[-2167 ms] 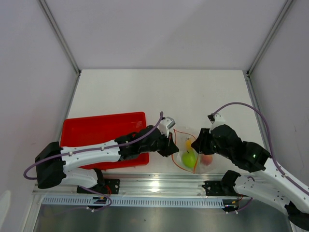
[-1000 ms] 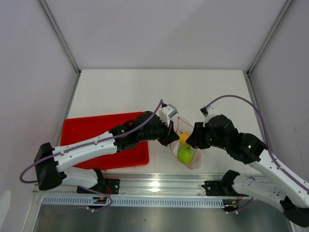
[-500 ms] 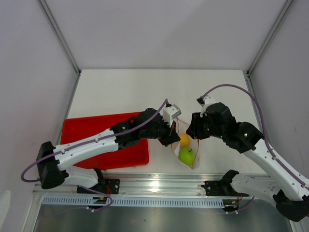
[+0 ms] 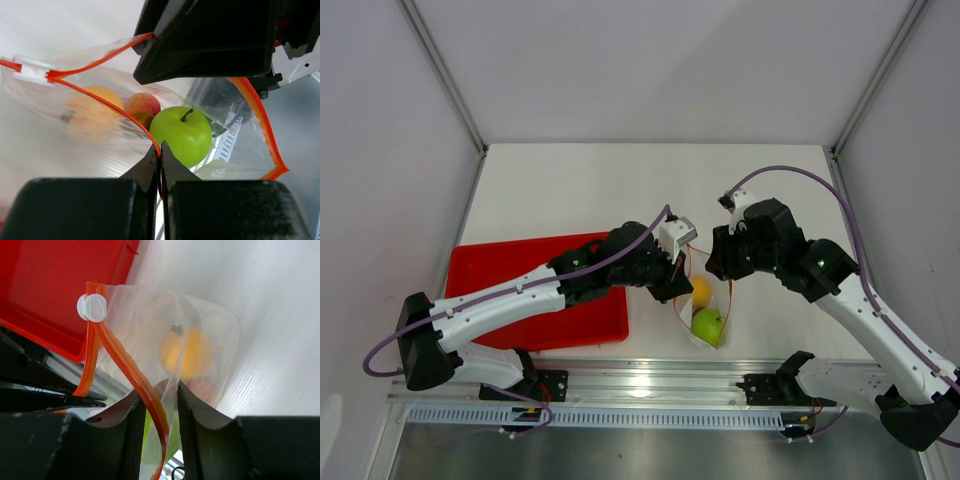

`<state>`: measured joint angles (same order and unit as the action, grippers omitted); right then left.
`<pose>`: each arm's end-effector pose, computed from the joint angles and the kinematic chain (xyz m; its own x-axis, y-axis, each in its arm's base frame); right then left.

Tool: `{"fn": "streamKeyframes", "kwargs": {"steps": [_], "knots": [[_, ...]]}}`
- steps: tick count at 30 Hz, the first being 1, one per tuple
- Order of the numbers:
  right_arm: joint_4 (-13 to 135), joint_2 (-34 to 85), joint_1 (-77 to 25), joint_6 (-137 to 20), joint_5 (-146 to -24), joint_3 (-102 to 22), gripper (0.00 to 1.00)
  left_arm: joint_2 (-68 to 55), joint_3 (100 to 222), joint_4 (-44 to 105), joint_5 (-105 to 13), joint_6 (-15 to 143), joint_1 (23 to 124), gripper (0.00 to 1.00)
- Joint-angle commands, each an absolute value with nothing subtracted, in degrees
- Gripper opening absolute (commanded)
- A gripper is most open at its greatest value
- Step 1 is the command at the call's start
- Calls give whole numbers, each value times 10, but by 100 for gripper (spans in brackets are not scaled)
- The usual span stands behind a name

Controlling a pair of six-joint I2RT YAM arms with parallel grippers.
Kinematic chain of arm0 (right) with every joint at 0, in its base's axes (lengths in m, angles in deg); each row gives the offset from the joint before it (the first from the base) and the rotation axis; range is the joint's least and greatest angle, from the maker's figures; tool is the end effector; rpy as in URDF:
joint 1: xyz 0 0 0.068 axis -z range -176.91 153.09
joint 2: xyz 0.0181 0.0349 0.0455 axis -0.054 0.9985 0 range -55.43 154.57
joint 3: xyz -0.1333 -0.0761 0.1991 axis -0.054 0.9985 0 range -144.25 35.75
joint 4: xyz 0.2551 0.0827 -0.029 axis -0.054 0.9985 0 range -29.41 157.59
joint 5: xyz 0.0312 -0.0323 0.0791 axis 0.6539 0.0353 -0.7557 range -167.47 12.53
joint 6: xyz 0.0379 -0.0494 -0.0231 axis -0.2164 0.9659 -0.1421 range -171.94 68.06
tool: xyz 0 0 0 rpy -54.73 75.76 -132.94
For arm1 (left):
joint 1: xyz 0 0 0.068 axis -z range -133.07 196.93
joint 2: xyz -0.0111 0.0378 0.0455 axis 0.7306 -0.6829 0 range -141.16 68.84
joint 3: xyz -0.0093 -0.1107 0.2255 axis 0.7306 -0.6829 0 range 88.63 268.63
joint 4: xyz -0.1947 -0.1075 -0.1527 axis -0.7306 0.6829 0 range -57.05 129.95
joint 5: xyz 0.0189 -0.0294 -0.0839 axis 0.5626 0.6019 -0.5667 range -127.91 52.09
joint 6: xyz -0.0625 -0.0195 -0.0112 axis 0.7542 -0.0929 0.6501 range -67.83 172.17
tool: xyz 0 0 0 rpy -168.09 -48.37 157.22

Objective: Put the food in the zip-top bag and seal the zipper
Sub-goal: Adjust the zipper food storage bag at the center of the board.

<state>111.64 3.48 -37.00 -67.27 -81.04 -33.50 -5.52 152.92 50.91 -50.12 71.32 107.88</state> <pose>0.1738 0.1506 0.3426 -0.6607 -0.2113 -0.7203 -0.5228 0.8181 0.2396 0.1487 -0.2903 0.3020 -0.5257 0.2860 -0.8012 0.8179 0.4289 -0.3835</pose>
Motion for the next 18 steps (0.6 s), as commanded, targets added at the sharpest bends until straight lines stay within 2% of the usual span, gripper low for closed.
{"fn": "streamKeyframes", "kwargs": {"steps": [1,7,11,18], "knots": [[1096,48,-355,-643,-842,-359,33,-58,1560,506,-512,697,1076,1],[1084,56,-347,-640,-838,-355,20,-62,1566,505,-516,698,1075,1],[1074,43,-346,-656,-857,-351,0,-64,1578,509,-511,696,1072,1],[1070,2,-346,-764,-835,-352,0,-64,1602,511,-500,701,1063,1]]}}
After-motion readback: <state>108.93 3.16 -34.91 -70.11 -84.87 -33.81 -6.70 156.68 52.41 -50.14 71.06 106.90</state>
